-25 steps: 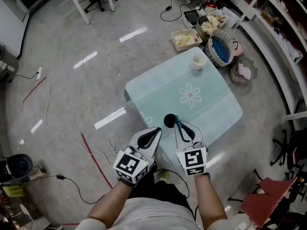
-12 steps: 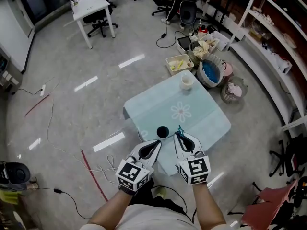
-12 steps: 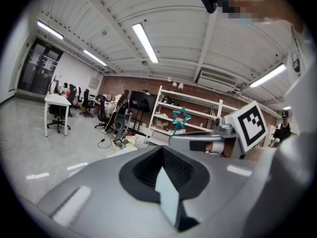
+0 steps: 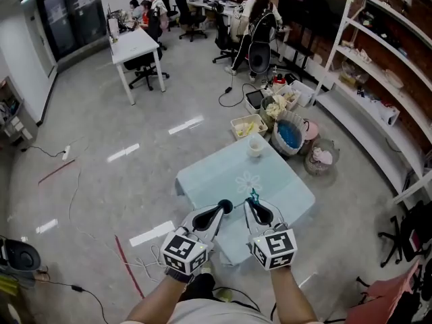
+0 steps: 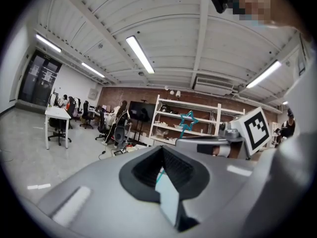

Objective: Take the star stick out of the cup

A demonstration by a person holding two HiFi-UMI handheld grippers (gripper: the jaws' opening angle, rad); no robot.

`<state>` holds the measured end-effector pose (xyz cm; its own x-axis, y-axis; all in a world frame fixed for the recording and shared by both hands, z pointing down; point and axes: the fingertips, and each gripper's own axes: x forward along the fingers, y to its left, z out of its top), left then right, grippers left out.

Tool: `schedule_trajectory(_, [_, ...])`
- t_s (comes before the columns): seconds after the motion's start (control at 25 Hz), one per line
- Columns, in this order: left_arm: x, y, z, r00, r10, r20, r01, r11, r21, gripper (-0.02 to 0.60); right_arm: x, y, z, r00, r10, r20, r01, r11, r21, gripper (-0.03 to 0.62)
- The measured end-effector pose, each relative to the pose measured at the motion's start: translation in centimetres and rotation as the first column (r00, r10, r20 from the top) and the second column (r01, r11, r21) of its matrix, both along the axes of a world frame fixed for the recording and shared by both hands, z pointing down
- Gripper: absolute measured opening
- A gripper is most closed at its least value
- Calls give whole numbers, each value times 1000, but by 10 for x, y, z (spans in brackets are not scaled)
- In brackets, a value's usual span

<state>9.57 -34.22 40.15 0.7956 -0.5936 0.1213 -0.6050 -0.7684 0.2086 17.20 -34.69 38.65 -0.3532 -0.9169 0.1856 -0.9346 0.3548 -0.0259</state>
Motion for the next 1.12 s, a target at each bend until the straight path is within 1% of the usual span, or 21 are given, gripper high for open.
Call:
schedule_trajectory(0.24, [2, 16, -43, 1000, 5, -21, -3, 997, 71, 6, 0, 20, -42, 1000, -1, -16, 2, 998, 70, 26])
schedule_trajectory(0.4, [0, 26, -62, 1000, 10, -29, -7, 994, 105, 6, -1, 30, -65, 1000, 2, -11, -1, 994, 106, 26])
schedule_trajectory(0.64, [1, 40, -79, 999, 5, -33, 0, 992, 129, 6, 1, 46, -86, 1000, 0, -9, 1, 992, 125, 26])
schedule_trajectory(0.8, [-1, 50, -92, 999, 5, -40, 2, 987, 159, 6, 0, 57, -97, 1000, 0, -6, 1, 989, 145, 26])
schedule_trajectory(0.96, [-6, 62, -106, 999, 8, -50, 2, 984, 179, 6, -6, 66, -107, 1000, -1, -9, 2, 987, 160, 25])
schedule_trajectory(1.12, [-10, 69, -110, 999, 8, -52, 2, 983, 184, 6, -13, 74, -111, 1000, -4, -12, 6, 987, 162, 25])
